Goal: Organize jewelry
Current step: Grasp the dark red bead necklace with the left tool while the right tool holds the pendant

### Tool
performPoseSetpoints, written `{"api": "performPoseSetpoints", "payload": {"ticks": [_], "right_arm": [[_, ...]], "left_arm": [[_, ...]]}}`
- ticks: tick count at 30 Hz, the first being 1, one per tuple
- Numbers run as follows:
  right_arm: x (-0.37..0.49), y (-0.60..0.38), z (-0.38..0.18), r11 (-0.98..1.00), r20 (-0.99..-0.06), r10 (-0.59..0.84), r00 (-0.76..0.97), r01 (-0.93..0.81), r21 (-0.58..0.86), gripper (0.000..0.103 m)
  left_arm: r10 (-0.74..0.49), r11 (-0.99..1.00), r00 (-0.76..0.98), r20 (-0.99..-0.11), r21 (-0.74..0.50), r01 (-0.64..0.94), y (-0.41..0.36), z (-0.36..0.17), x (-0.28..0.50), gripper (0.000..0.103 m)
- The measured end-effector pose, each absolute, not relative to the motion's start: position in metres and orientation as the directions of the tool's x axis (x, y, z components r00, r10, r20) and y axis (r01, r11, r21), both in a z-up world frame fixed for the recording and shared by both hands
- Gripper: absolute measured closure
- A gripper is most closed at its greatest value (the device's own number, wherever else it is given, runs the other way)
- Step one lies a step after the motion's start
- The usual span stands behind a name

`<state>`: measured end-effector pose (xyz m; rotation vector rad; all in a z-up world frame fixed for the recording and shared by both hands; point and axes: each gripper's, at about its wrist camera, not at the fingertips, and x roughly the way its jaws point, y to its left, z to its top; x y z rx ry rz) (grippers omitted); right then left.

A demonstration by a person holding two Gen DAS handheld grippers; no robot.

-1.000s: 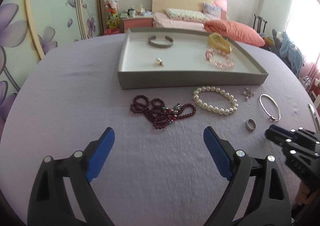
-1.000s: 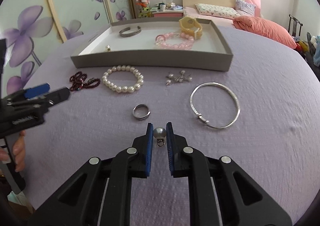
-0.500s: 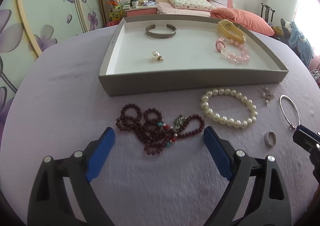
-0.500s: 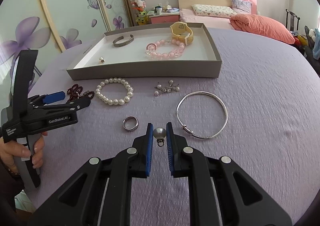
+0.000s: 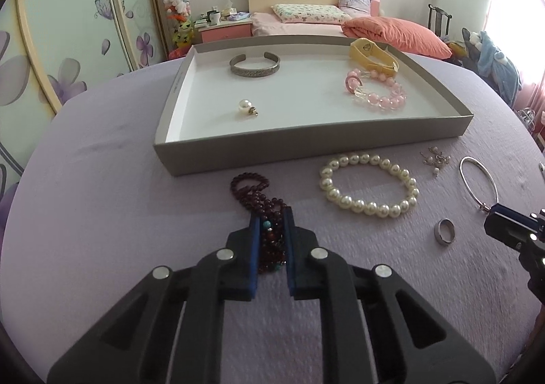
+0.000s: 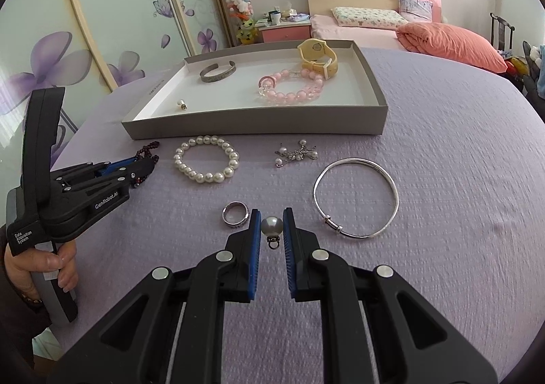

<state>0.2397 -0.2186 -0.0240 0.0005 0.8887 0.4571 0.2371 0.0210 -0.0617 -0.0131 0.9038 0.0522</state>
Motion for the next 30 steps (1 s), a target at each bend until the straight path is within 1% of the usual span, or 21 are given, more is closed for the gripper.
{"api": "performPoseSetpoints", "payload": {"ticks": [4,8,19,24,30], "right_arm": [[0.236,-0.218,-0.02,0.902,-0.741,0.389,0.548,-0.392,0.183,0.089],[0.232,-0.215,-0.014,0.899,-0.731,0.391,0.559,-0.401,0.174,0.09],[0.226,-0.211,0.004,0.893,-0.699,0.404,0.59,-0.42,0.161,0.09],[0.226,-0.211,0.015,0.892,-0.681,0.409,0.608,-0.423,0.159,0.09],[0.229,-0.21,0.024,0.893,-0.662,0.409,0.628,-0.424,0.15,0.09]], "left_arm": [[0.043,0.998,0.619,-0.784,0.004,-0.064,0.026,-0.059,0.228,0.093],[0.025,0.997,0.626,-0.779,-0.029,-0.075,0.033,-0.052,0.217,0.095],[-0.012,0.996,0.719,-0.695,-0.072,-0.052,0.037,0.001,0.188,0.095],[-0.018,0.995,0.762,-0.647,-0.084,-0.048,0.037,0.031,0.181,0.095],[-0.02,0.994,0.791,-0.611,-0.094,-0.047,0.039,0.052,0.179,0.095]]}}
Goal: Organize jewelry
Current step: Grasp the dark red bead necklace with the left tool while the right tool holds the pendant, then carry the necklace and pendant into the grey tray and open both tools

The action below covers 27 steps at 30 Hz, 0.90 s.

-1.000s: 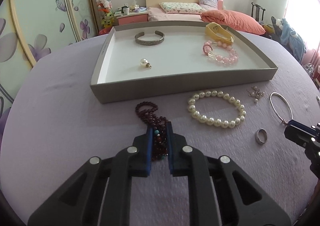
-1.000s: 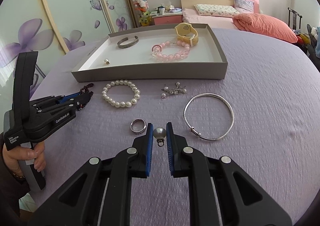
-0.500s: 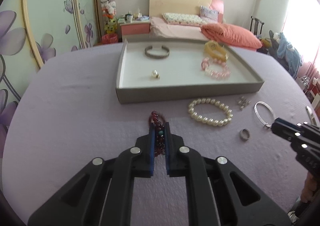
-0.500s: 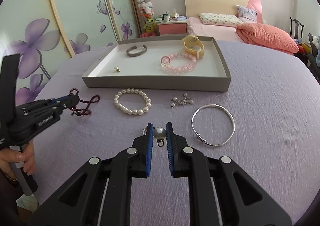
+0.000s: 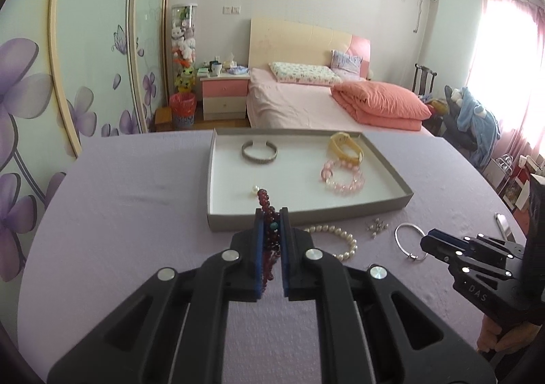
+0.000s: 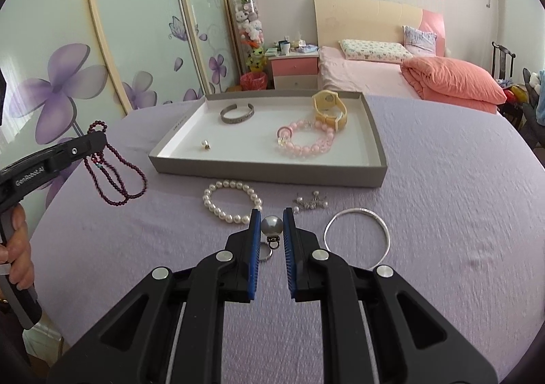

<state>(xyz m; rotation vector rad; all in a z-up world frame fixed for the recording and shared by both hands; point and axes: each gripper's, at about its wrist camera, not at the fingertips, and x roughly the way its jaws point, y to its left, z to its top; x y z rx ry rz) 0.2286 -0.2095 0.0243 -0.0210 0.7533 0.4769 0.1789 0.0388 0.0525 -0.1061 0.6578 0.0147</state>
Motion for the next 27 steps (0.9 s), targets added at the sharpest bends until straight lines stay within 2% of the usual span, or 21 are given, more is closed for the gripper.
{"api": "performPoseSetpoints", "payload": {"ticks": [14,27], "right_arm": [[0.251,-0.211,0.047,0.907,-0.617,0.393,0.682,-0.398,0.138,0.09],[0.316,-0.205,0.066,0.924,-0.576,0.366,0.731,-0.358,0.134,0.09]], "left_arm": [[-0.015,0.993,0.807,-0.591,-0.103,-0.057,0.047,0.065,0.186,0.095],[0.005,0.989,0.827,-0.562,-0.118,-0.086,0.051,0.09,0.252,0.095]]}}
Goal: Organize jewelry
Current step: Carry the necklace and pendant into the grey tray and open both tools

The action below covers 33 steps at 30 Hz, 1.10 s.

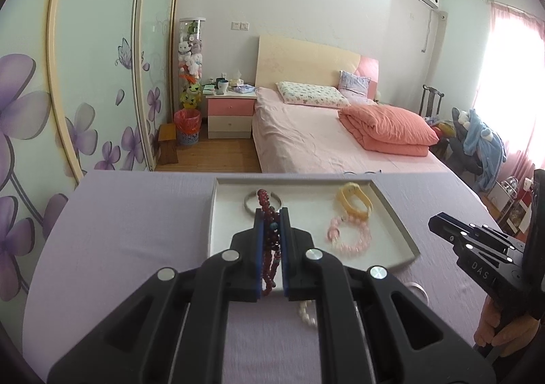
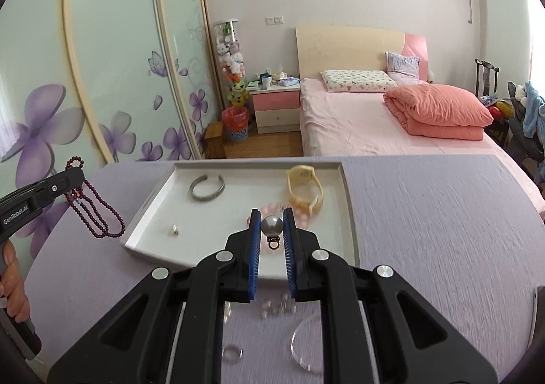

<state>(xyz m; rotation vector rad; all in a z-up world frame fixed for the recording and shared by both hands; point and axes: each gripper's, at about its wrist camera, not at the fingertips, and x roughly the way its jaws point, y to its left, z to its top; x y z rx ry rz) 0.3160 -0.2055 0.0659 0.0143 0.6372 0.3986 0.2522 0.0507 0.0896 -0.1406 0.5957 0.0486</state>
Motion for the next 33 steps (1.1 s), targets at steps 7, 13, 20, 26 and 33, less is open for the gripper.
{"api": "performPoseSetpoints", "payload": {"ticks": [7,13,20,26,33], "right_arm": [[0.371,-0.184,0.046,0.928,-0.636,0.343,0.691,-0.354,0.116,0.09],[0.407,-0.173,0.023,0.937,-0.693,0.313,0.649,-0.331,0.113,0.09],[0.421,-0.17,0.001,0.941,-0.734,0.295,0.612,-0.319,0.113,0.089],[0.426,-0.169,-0.005,0.942,-0.748,0.291,0.596,-0.315,0.116,0.089],[0.427,-0.168,-0.006,0.939,-0.75,0.299,0.59,-0.321,0.123,0.084]], "left_arm": [[0.015,0.987,0.806,-0.591,-0.118,-0.105,0.054,0.081,0.304,0.095],[0.01,0.985,0.795,-0.607,-0.131,-0.113,0.058,0.069,0.341,0.095],[0.006,0.989,0.782,-0.623,-0.112,-0.097,0.055,0.055,0.364,0.095],[0.002,0.99,0.776,-0.631,-0.11,-0.091,0.053,0.046,0.366,0.094],[-0.005,0.99,0.771,-0.637,-0.114,-0.088,0.051,0.041,0.368,0.094]]}}
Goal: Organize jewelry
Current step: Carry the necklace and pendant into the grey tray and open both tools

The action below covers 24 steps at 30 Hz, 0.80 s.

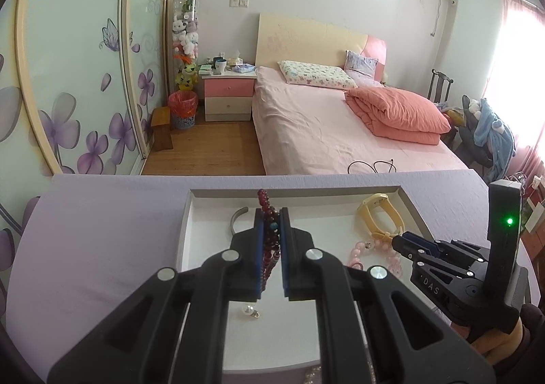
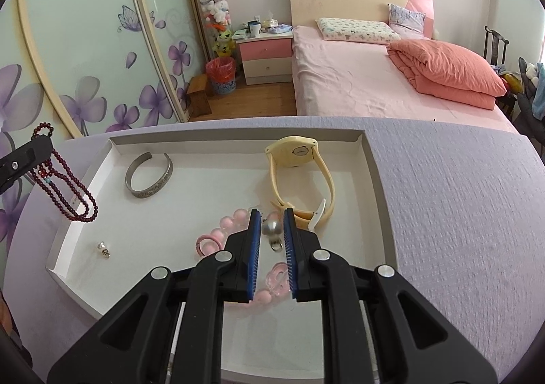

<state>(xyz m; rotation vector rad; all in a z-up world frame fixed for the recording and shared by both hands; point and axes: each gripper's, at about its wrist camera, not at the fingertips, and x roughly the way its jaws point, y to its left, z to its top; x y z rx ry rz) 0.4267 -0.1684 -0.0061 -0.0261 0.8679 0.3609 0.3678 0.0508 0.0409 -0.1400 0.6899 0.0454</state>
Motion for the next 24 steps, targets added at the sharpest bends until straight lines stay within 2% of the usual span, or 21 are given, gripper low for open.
{"api": "performPoseSetpoints", "payload": {"ticks": [3,24], "right_arm": [[0.425,-0.171,-0.006,0.941,-0.745,0.299,0.597,-0.314,0.126,0.068],[0.417,-0.186,-0.008,0.947,-0.737,0.274,0.618,-0.306,0.096,0.067]], "left_arm": [[-0.007,0.99,0.767,-0.641,-0.113,-0.086,0.049,0.04,0.369,0.094],[0.006,0.987,0.751,-0.661,-0.116,-0.109,0.051,0.021,0.382,0.094]]}}
